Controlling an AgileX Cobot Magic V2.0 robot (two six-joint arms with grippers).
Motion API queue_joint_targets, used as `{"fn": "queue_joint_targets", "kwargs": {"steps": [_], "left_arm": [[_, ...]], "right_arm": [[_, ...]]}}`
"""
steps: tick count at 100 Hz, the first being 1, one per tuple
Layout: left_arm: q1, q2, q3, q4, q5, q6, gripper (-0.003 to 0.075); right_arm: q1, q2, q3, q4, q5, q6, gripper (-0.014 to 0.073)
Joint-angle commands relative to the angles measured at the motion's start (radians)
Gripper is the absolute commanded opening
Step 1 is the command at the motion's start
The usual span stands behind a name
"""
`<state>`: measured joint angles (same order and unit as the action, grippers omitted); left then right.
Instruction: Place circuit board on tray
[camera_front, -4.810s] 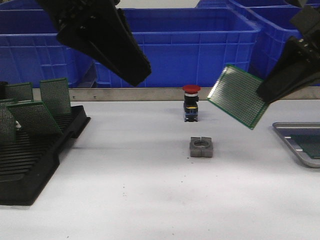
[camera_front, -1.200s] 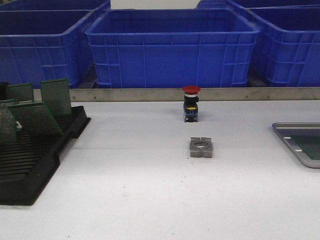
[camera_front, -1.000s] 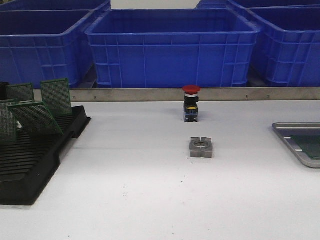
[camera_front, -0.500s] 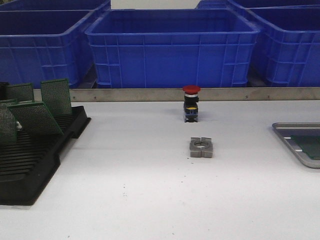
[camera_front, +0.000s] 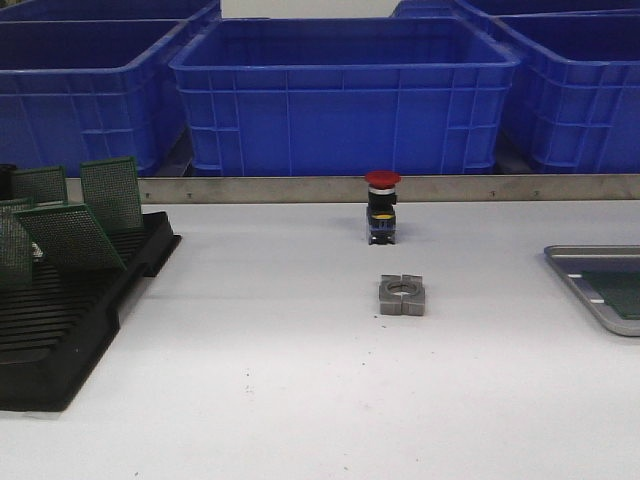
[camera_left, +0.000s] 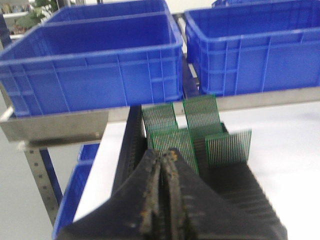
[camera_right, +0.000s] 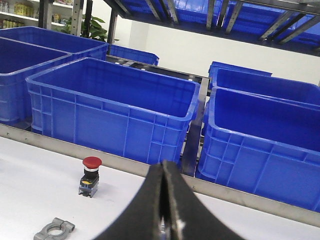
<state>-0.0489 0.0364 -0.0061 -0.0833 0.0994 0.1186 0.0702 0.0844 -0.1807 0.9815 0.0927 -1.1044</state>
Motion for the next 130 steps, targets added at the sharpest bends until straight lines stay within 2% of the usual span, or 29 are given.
{"fn": "queue_joint_targets", "kwargs": {"steps": [1, 5, 21, 34, 130], "left_arm": [[0.003, -0.041, 0.038, 0.042, -0.099, -0.050, -0.0017], [0.003, -0.079, 0.028, 0.053, 0.010, -0.055, -0.0017], [0.004, -0.074, 0.033, 0.110, 0.034, -0.144, -0.0017], [0.004, -0.074, 0.033, 0.104, 0.073, -0.149, -0.0017], [0.004, -0.074, 0.031, 0.101, 0.073, -0.149, -0.0017]], "right_arm": [[0.002, 0.008, -0.025, 0.008, -0.044, -0.004, -0.0060], [0.002, 0.008, -0.025, 0.008, -0.044, -0.004, -0.0060], [0.002, 0.011, -0.022, 0.008, -0.044, -0.004, -0.0060], [0.002, 0.011, -0.022, 0.008, -0.044, -0.004, -0.0060], [0.002, 0.011, -0.022, 0.008, -0.044, -0.004, -0.0060]]}}
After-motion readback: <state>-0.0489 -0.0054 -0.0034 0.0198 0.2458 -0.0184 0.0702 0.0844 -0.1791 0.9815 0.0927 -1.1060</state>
